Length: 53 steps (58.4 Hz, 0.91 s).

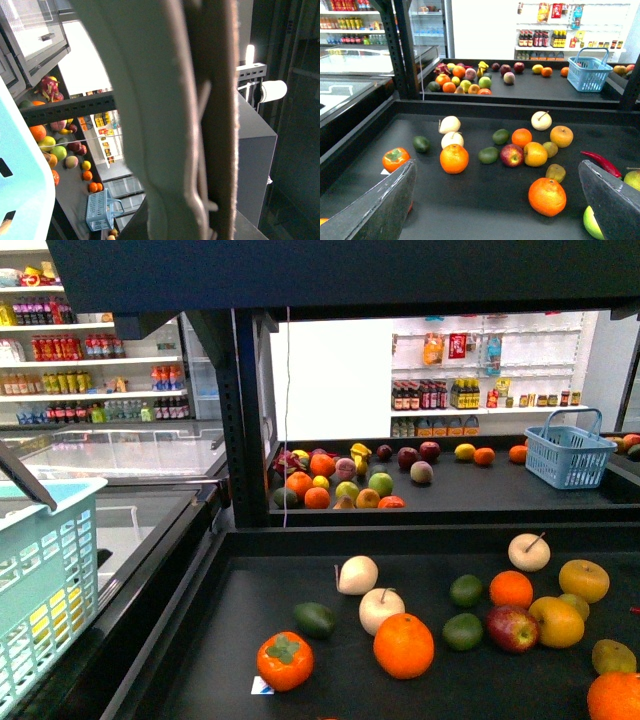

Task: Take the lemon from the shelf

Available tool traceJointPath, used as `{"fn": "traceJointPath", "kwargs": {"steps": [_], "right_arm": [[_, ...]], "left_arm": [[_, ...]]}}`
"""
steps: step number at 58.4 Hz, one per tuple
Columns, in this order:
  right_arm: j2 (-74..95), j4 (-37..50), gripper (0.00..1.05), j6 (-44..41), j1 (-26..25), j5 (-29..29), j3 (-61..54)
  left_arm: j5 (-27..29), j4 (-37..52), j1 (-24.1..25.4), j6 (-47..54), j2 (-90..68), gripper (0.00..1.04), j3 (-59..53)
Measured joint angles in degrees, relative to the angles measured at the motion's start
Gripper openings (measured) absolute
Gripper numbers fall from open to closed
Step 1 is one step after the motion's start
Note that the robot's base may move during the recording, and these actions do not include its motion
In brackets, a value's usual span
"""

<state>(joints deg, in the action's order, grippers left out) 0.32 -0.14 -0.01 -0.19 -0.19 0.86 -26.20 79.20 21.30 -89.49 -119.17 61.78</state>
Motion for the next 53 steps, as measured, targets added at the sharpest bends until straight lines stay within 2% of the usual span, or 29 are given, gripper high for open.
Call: {"fn": "traceJointPath", "kwargs": {"steps": [3,10,33,53], "right_arm": [[0.0,0.0,0.97,0.0,0.0,0.0,0.0],[0.0,0.0,0.97,0.0,0.0,0.0,0.0],[0.0,0.0,0.97,0.0,0.0,0.0,0.0],[0.0,0.0,0.97,0.0,0.0,0.0,0.0]], "left_arm": [[0.13,0.26,0.0,-0.35,-0.2,0.09,-0.31],[-0.46,0.31,0.0,-0.2,-0.46,0.33,-1.38],[-0.74,-1.4,0.79,1.81,-0.26,0.96,-2.12],[0.46,-9.7,1.73,4.46,4.52,0.97,-3.28]]}}
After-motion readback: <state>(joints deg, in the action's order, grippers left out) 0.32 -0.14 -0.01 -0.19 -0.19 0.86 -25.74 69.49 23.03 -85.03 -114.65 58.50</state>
